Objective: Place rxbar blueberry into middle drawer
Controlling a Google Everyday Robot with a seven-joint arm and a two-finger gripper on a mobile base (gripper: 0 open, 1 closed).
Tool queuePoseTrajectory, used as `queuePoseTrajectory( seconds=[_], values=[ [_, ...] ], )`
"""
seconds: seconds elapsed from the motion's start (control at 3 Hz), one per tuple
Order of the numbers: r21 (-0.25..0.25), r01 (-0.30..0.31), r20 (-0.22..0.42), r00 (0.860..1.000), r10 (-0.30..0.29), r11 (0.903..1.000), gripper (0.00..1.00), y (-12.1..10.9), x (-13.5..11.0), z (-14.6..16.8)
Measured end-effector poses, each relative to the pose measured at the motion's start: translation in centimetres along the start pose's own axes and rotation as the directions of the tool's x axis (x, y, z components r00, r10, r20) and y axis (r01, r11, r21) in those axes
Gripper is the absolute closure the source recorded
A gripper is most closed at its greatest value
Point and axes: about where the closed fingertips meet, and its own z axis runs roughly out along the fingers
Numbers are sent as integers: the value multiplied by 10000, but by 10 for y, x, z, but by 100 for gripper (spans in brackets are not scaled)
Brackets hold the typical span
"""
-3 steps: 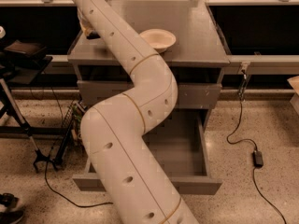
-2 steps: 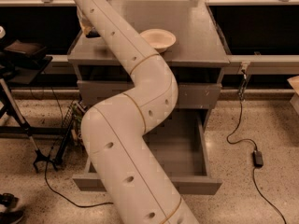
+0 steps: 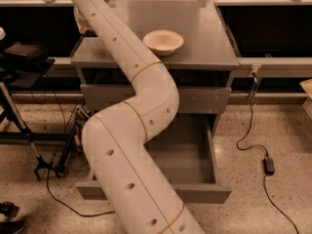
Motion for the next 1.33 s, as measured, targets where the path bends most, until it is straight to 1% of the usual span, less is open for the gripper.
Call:
queuePoseTrajectory(
  seconds=[0.33,0.67,1.0,1.33],
  values=[
    [-1,1,-1,10000,-1,10000,100,0,0,0],
    [-179,193,-207,9996,-197,9997,100,-1,6,-2],
    [-516,514,-519,9972,-541,9973,100,1,13,-9],
    [-652,739,-655,9948,-782,9951,100,1,14,-22]
  ],
)
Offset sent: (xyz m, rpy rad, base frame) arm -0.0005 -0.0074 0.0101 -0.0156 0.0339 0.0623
